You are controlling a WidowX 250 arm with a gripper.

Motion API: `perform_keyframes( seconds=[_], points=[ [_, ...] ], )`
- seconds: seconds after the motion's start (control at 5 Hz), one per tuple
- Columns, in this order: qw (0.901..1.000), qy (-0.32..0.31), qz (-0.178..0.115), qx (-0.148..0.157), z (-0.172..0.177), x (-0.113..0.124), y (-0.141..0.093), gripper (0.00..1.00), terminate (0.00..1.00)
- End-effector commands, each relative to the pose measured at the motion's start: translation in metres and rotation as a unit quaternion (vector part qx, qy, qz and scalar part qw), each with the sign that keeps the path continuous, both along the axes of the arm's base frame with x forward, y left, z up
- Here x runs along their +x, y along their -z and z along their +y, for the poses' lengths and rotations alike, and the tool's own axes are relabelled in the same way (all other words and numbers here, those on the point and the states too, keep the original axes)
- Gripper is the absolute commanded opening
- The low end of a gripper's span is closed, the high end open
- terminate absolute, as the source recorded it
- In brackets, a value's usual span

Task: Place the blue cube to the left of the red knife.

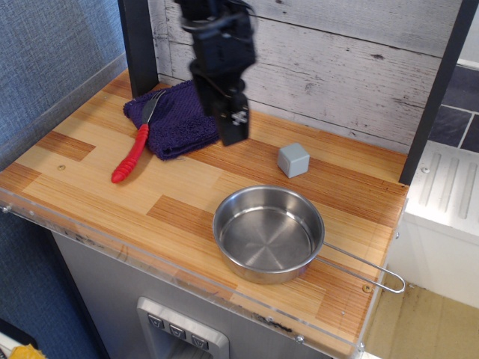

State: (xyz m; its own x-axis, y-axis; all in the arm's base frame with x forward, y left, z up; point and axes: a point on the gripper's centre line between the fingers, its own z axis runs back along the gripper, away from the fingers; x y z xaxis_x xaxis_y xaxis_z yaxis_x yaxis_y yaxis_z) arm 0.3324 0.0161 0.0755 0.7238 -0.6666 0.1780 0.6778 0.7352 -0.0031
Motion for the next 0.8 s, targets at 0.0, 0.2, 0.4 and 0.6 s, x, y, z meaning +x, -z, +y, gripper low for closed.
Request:
perform_keyframes(
  seconds=[0.0, 0.2, 0.4, 0.6],
  points=[
    [0.9996, 0.024, -0.013, 0.002, -0.031, 0.021, 0.004, 1.0, 0.0],
    [0.9999, 0.013, -0.009, 0.002, -0.04, 0.034, 0.013, 1.0, 0.0],
    [1.0, -0.002, -0.005, 0.006, -0.047, 0.043, 0.021, 1.0, 0.0],
    [0.9999, -0.008, -0.007, 0.009, -0.052, 0.05, 0.029, 1.0, 0.0]
  ],
)
